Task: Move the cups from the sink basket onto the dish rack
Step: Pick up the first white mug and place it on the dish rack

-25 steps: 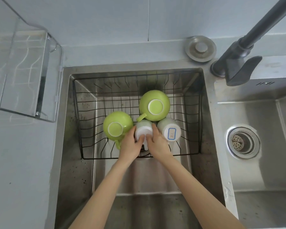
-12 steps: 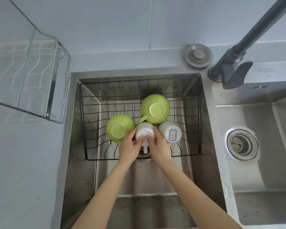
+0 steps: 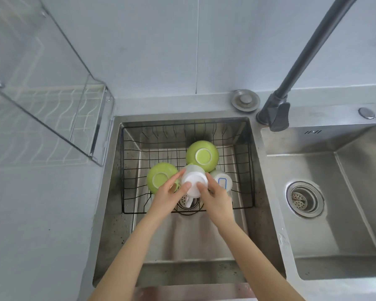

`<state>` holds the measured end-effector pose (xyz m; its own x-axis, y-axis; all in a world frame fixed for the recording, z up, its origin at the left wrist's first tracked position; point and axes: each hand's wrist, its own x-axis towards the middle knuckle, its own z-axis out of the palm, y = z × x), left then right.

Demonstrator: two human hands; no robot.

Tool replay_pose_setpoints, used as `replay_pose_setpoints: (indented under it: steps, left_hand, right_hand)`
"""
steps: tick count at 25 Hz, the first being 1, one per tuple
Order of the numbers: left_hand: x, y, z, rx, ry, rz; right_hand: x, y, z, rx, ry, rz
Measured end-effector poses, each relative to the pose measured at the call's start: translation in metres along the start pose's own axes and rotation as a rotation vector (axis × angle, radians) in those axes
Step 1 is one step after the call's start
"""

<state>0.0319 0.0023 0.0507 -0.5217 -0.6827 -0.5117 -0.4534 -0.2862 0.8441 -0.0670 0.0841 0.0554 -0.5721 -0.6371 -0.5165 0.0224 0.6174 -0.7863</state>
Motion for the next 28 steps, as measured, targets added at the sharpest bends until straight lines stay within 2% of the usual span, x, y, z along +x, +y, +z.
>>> replay_pose_setpoints:
  steps: [6,15,18,21,24,28]
  left_hand:
    - [-0.042,0.014,0.01,-0.113,0.078,0.064]
    - [-0.108,0.027,-0.002,-0.172,0.213,0.221]
    - [-0.125,0.024,-0.011,-0.231,0.234,0.206]
    - [-0.138,0.021,-0.028,-0.253,0.23,0.198]
    - [-0.147,0.023,-0.052,-0.24,0.224,0.232]
    - [-0.156,0.029,-0.095,-0.174,0.163,0.233]
  right_hand:
    - [-0.026,-0.01,-0.02,-0.073,-0.009,-0.091]
    - [-0.084,-0.017,-0.024,-0.105,-0.079,-0.387]
    - [-0.097,-0.019,-0.016,-0.151,-0.098,-0.483]
    - [-0.107,-0.026,-0.008,-0.134,-0.137,-0.517]
    - [-0.111,-0.033,0.005,-0.217,-0.166,-0.623]
    - [-0.12,-0.052,0.029,-0.237,-0.089,-0.746]
